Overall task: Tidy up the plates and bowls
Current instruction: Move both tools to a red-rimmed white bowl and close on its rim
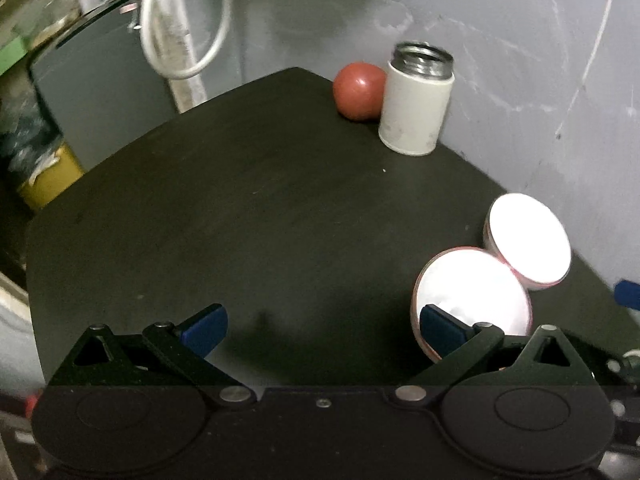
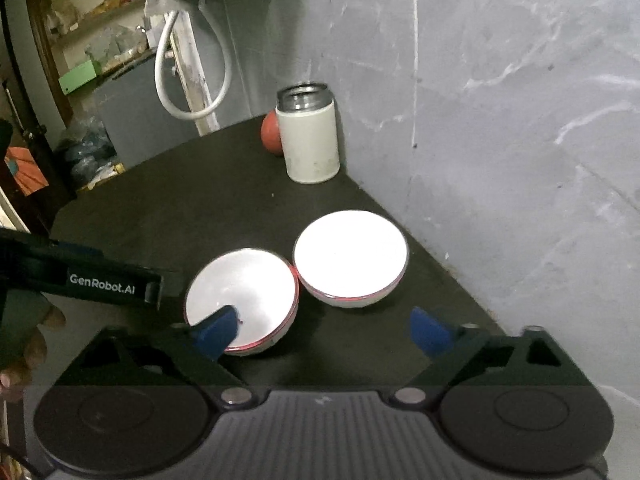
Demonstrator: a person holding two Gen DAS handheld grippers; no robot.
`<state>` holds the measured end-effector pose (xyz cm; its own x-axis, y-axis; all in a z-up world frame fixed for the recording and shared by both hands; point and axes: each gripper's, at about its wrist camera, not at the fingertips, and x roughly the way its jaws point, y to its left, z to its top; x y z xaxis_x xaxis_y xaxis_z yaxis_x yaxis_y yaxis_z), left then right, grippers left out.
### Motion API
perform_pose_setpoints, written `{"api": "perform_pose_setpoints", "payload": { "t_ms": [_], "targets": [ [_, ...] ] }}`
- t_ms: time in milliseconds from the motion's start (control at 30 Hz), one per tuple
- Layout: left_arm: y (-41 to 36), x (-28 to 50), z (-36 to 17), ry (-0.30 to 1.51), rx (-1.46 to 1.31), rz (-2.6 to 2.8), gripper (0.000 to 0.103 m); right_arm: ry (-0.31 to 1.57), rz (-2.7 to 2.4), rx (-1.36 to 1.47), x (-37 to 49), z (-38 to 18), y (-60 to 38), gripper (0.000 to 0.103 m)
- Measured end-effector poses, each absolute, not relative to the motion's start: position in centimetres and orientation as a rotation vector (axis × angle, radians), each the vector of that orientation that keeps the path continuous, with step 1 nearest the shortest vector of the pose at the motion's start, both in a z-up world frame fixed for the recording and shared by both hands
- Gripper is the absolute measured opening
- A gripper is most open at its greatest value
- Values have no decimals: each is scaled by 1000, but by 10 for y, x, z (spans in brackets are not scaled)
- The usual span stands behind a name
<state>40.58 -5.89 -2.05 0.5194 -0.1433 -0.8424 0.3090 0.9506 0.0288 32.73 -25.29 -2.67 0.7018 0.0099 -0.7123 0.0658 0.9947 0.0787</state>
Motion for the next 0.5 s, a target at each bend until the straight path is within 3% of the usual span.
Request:
{"api": "perform_pose_setpoints", "payload": {
  "t_ms": [267, 500],
  "targets": [
    [-70, 413, -28, 979, 247, -343, 97, 834, -13, 141, 337, -40, -251, 82],
    [-82, 415, -30, 977, 276, -387, 88, 851, -3, 164, 347, -43, -252, 59]
  ]
}}
